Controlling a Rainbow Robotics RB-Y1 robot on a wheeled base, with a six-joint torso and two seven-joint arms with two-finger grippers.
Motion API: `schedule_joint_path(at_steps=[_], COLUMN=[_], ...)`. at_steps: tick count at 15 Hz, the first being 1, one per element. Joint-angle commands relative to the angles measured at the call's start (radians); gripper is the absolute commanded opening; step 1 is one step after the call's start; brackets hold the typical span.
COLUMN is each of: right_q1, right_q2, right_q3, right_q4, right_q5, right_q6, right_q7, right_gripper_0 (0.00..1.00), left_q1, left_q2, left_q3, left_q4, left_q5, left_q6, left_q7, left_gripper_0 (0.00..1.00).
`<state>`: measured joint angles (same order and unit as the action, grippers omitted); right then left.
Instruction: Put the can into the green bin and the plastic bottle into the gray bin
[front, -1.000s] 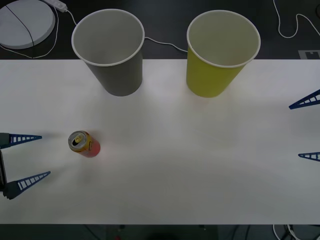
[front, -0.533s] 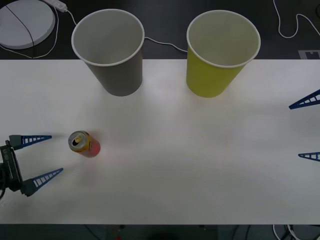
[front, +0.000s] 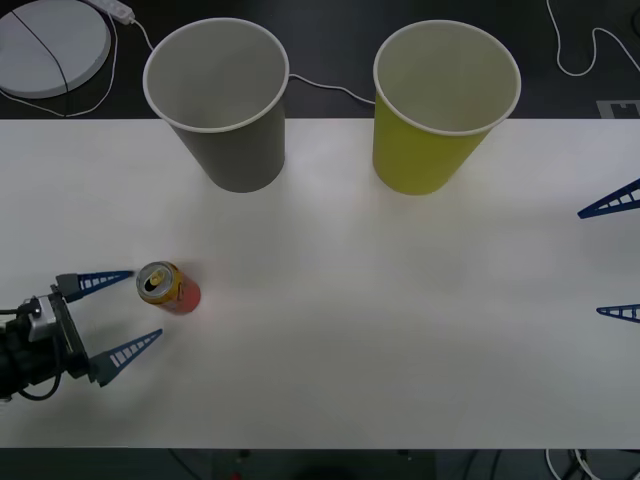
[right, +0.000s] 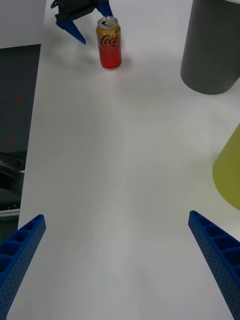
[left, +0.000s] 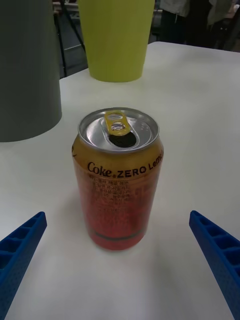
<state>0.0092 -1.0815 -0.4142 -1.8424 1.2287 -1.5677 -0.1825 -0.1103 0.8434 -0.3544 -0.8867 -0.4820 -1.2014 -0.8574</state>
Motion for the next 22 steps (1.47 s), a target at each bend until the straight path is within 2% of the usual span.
schedule_joint_path(at_steps=[1, 10, 18, 19, 20, 21, 22], right_q1=[0.000, 0.000, 0.000, 0.000, 0.000, 0.000, 0.000], right_q2=[0.000, 0.000, 0.000, 0.000, 0.000, 0.000, 0.000], right_q3=[0.000, 0.000, 0.000, 0.000, 0.000, 0.000, 0.000], right_q4=[0.000, 0.000, 0.000, 0.000, 0.000, 0.000, 0.000], right_q5=[0.000, 0.000, 0.000, 0.000, 0.000, 0.000, 0.000], right_q6=[0.000, 0.000, 0.000, 0.000, 0.000, 0.000, 0.000], right_q7=[0.000, 0.000, 0.000, 0.000, 0.000, 0.000, 0.000], right_gripper_0=[1.00, 1.00, 1.00, 1.00, 1.00, 1.00, 1.00], left_q1=[-0.017, -0.086, -0.109, -0.109, -0.109, -0.109, -0.109], left_q2=[-0.024, -0.119, -0.150, -0.150, -0.150, -0.150, -0.150], left_q3=[0.000, 0.000, 0.000, 0.000, 0.000, 0.000, -0.001], left_q4=[0.005, 0.060, 0.063, 0.063, 0.063, 0.063, 0.063], left_q5=[0.000, -0.023, -0.047, -0.047, -0.047, -0.047, -0.047], left_q6=[0.014, 0.037, 0.051, 0.052, 0.051, 0.051, 0.052], left_q7=[0.000, 0.005, 0.011, 0.011, 0.011, 0.011, 0.012], left_gripper_0=[1.00, 1.00, 1.00, 0.47, 0.04, 0.00, 0.00])
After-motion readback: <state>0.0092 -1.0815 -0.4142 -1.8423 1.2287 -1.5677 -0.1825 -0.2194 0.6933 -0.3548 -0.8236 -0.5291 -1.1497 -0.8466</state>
